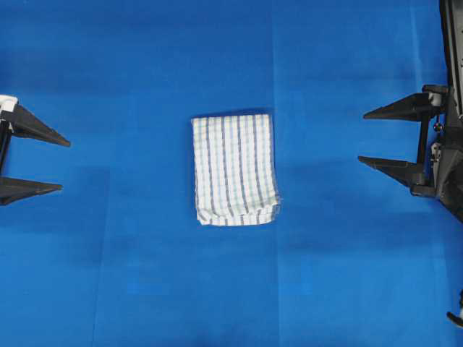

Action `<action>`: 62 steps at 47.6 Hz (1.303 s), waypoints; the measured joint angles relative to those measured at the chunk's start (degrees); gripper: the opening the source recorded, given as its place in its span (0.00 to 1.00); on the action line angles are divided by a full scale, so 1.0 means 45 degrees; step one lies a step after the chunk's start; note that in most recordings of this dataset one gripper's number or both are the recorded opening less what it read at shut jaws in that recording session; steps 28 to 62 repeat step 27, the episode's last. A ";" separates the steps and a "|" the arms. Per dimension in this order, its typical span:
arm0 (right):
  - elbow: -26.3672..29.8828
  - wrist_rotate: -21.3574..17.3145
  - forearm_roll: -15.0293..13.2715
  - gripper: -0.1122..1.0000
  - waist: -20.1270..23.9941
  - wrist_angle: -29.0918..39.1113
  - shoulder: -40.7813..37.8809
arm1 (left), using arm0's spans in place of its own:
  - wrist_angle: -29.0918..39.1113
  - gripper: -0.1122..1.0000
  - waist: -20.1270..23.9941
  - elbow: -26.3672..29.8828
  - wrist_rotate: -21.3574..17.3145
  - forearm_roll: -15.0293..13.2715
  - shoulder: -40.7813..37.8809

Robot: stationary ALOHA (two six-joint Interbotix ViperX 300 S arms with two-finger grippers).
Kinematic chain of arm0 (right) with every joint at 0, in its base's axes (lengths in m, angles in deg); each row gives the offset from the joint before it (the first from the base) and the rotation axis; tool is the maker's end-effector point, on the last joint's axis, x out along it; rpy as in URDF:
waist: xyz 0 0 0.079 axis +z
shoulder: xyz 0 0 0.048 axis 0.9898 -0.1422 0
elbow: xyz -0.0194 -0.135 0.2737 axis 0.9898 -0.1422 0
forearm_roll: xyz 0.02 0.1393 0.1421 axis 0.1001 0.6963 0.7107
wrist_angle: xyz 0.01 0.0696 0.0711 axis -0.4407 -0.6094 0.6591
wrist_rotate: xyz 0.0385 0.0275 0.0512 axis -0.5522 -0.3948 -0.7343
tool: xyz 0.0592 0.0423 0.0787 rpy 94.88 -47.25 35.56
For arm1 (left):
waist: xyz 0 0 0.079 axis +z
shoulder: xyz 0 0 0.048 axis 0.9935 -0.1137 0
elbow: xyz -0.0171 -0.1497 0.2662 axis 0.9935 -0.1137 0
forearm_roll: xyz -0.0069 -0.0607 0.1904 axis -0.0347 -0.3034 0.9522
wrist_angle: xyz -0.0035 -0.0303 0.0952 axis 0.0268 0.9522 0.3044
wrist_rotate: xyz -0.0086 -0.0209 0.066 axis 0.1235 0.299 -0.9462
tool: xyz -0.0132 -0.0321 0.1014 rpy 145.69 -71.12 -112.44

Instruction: Fold the blue towel.

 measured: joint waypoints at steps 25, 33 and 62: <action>0.0000 -0.0039 0.0000 0.87 0.0000 -0.0020 -0.0020 | 0.0195 0.93 0.0332 -0.0059 -0.0020 0.0000 0.0078; 0.0000 -0.0039 0.0000 0.87 0.0000 -0.0020 -0.0020 | 0.0195 0.93 0.0332 -0.0059 0.0000 0.0000 0.0078; 0.0000 -0.0039 0.0000 0.87 0.0000 -0.0020 -0.0020 | 0.0195 0.93 0.0332 -0.0059 0.0000 0.0000 0.0078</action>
